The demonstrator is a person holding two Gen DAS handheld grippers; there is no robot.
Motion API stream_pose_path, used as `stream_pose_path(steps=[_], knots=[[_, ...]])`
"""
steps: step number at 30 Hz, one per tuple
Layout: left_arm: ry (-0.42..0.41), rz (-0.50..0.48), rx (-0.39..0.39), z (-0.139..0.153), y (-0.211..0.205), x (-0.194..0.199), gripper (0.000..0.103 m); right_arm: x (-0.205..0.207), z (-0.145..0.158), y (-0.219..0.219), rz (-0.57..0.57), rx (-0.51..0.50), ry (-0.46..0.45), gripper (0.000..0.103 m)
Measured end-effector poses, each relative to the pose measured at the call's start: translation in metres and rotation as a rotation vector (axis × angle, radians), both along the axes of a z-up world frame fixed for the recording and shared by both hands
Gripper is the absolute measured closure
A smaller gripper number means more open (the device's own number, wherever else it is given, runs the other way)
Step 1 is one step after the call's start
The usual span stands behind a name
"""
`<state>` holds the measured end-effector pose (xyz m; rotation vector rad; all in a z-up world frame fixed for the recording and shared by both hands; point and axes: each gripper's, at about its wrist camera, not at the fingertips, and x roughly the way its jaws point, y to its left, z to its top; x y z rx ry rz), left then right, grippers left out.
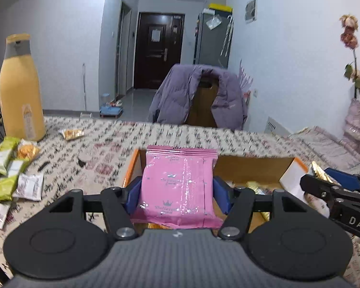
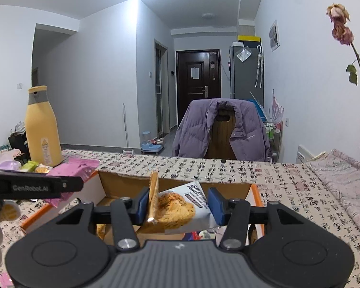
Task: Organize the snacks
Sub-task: 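Carry both packets over the cardboard box and open both grippers to drop them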
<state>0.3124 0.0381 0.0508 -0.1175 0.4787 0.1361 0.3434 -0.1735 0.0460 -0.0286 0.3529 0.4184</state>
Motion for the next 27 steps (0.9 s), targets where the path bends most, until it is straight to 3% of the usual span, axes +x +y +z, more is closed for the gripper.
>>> stream_pose_path(steps=[11, 13, 14, 18, 19, 27], knots=[[0.065, -0.060, -0.029, -0.024, 0.005, 0.006, 0.040, 0.007, -0.023, 0.003, 0.016, -0.039, 0.084, 0.053], [0.054, -0.057, -0.030, -0.023, 0.005, 0.003, 0.036, 0.005, -0.022, 0.002, 0.017, -0.032, 0.082, 0.045], [0.039, -0.059, -0.027, -0.021, 0.003, 0.002, 0.034, 0.004, -0.022, 0.001, 0.015, -0.028, 0.078, 0.035], [-0.032, -0.043, -0.012, -0.014, 0.000, -0.008, 0.000, 0.001, -0.020, -0.002, 0.008, -0.015, 0.065, 0.004], [-0.052, -0.032, -0.007, -0.013, 0.000, -0.011, 0.000, 0.001, -0.020, -0.003, 0.005, -0.012, 0.064, 0.001], [-0.069, -0.021, -0.020, -0.006, 0.001, -0.011, 0.000, 0.002, -0.019, -0.005, -0.005, -0.007, 0.063, 0.000]])
